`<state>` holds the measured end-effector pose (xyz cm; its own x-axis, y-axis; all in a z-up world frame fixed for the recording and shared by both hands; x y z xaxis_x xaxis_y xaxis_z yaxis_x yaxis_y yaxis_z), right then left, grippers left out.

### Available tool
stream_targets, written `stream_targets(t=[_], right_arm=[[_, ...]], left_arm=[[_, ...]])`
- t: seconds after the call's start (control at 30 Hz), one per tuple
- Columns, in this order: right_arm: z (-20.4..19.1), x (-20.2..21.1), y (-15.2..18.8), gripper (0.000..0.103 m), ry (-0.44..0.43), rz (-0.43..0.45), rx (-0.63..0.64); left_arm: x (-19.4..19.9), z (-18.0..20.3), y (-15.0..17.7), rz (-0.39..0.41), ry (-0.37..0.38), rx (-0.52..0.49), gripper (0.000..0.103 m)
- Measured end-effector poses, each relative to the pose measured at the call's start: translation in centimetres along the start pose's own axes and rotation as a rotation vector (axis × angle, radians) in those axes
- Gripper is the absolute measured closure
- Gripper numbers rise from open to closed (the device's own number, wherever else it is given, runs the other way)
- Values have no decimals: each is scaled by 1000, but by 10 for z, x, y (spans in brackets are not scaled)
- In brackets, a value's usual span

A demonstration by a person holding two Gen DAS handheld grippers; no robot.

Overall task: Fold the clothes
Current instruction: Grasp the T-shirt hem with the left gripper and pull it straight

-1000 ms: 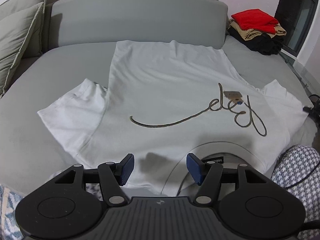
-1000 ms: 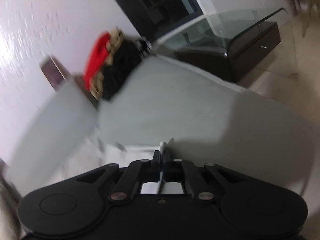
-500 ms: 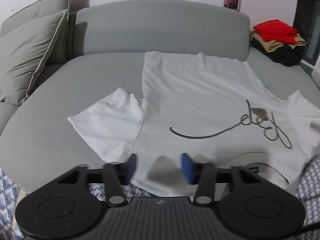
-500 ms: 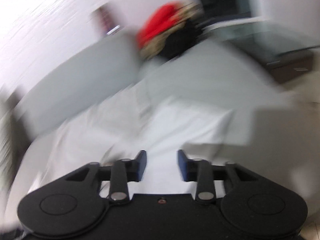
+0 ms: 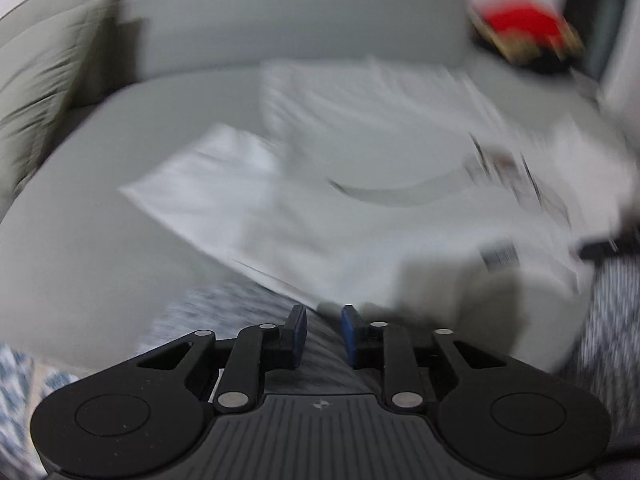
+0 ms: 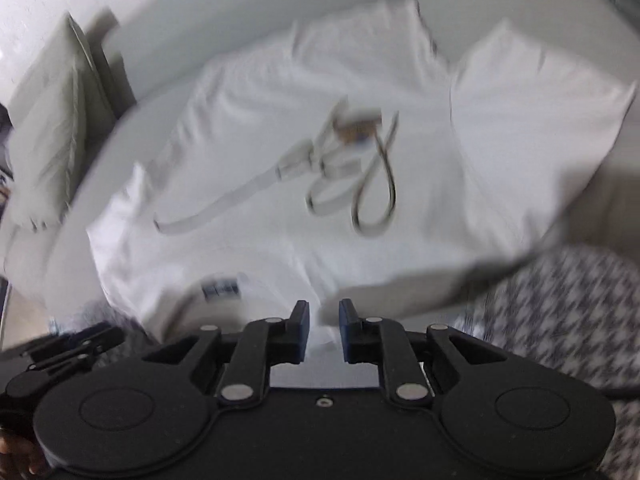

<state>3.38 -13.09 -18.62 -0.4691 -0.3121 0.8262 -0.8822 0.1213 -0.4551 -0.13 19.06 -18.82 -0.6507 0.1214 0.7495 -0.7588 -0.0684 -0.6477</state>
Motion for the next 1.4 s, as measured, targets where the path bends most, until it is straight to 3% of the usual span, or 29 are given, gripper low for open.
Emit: stream_targets(t=[0.03, 0.1, 0.23, 0.37, 0.47, 0.57, 0.63, 0.67, 0.7, 0.73, 0.8, 0.93, 1.0, 1.1, 1.23, 1.33, 1.4], right_arm=[[-1, 4, -7, 59, -26, 36, -29], [-2, 8, -18, 57, -74, 86, -88], [-2, -2, -30, 55, -144, 69, -215], [-5, -5, -27, 54, -164, 55, -241], [-4, -2, -26, 53, -161, 63, -250], [-2, 0, -27, 52, -157, 73, -261], [1, 2, -27, 51, -149, 80, -266], [2, 2, -27, 51, -145, 83, -269], [3, 2, -27, 51, -141, 85, -272], [4, 2, -26, 50, -139, 87, -272], [6, 3, -25, 50, -131, 88, -267], [11, 1, -25, 49, -112, 89, -258], [15, -2, -24, 49, -105, 84, -259], [21, -7, -22, 47, -94, 67, -250], [31, -4, -21, 41, -86, 74, -265], [44, 3, -23, 39, -60, 101, -266], [52, 5, -23, 50, -29, 108, -239]], left_arm=[[3, -18, -8, 32, -16, 70, 60], [2, -55, -22, 88, -54, 199, 53], [-15, -125, -42, 156, -98, 443, 52], [-52, -160, -54, 131, -30, 605, 52], [-74, -169, -66, 122, 17, 648, 51], [-89, -169, -77, 104, 13, 610, 53], [-98, -167, -84, 90, 4, 577, 61], [-101, -166, -86, 83, -10, 554, 68], [-102, -165, -88, 76, -32, 527, 92], [-100, -163, -88, 77, -47, 504, 101], [-89, -158, -88, 100, -87, 457, 101], [-68, -156, -75, 116, -317, 345, 101], [-66, -155, -66, 95, -376, 321, 101], [-68, -145, -68, 69, -401, 245, 100], [-58, -136, -73, 43, -416, 188, 84], [-36, -122, -70, 59, -428, 169, 84], [-22, -100, -68, 82, -399, 144, 84]])
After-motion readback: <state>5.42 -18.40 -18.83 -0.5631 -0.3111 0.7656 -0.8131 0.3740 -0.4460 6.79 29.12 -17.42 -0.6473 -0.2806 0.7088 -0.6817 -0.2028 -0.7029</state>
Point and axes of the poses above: each gripper's, at about its wrist camera, not at the fingertips, and x roughly against the way its jaws point, z to its right, y to its underside, the point moved 10 cm from there along -x, roughly the way its jaws point, and after that the axes turned 4 degrees about y, right-handed, at the moved point
